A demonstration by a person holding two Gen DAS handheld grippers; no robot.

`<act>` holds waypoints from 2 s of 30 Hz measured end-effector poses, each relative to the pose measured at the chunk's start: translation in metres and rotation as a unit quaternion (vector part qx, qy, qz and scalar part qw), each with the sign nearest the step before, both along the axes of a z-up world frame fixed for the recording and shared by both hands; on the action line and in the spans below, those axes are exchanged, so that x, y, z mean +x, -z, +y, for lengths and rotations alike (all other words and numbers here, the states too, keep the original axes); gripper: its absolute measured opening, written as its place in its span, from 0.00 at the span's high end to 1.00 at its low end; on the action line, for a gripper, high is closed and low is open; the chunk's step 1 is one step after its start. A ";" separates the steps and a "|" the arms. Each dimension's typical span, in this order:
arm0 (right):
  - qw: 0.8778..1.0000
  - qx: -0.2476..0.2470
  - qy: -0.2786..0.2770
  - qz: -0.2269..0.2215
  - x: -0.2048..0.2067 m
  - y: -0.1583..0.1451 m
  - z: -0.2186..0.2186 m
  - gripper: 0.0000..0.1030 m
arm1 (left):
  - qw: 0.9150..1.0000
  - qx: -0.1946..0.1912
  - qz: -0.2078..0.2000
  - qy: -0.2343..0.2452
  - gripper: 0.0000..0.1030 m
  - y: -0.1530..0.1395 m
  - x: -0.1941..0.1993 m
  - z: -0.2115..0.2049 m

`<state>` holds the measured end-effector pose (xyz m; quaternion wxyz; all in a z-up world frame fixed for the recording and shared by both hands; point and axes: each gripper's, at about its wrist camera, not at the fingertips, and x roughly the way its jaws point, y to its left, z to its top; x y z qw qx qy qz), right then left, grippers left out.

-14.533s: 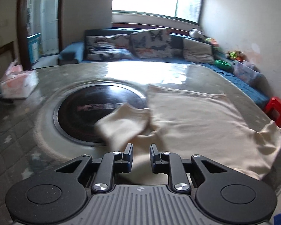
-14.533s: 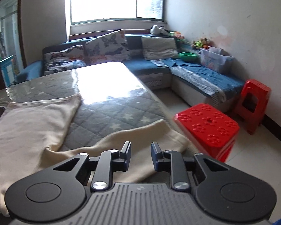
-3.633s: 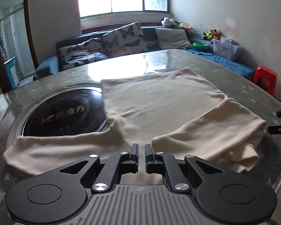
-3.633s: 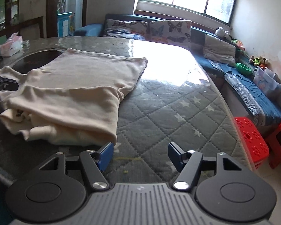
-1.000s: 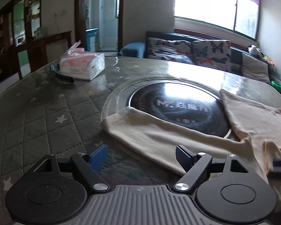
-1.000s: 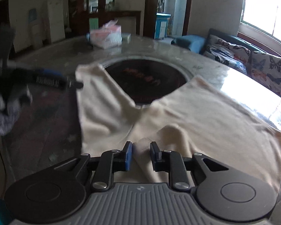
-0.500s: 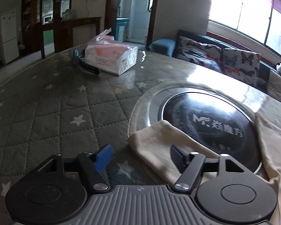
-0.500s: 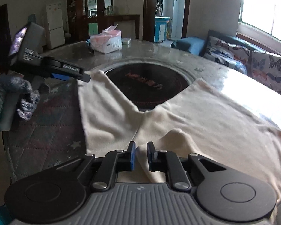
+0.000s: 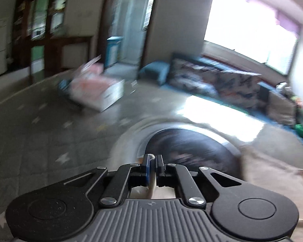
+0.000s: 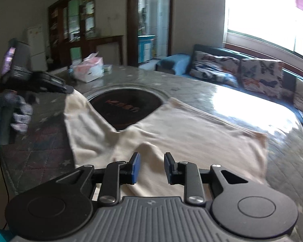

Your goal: Fold clothes

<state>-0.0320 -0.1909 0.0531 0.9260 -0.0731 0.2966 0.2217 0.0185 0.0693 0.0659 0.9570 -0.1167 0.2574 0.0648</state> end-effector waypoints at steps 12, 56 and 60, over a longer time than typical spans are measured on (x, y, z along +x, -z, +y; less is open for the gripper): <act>0.993 0.043 0.113 -0.010 -0.025 0.003 -0.073 0.75 | 0.966 -0.009 -0.089 0.242 0.95 -0.066 -0.047 -0.148; 0.993 0.007 0.109 0.038 0.022 0.041 -0.063 0.75 | 0.960 0.064 0.059 0.265 0.61 0.051 0.003 -0.128; 0.996 -0.024 0.079 0.037 0.003 0.034 -0.058 0.74 | 0.958 0.069 0.048 0.272 0.60 0.043 -0.005 -0.128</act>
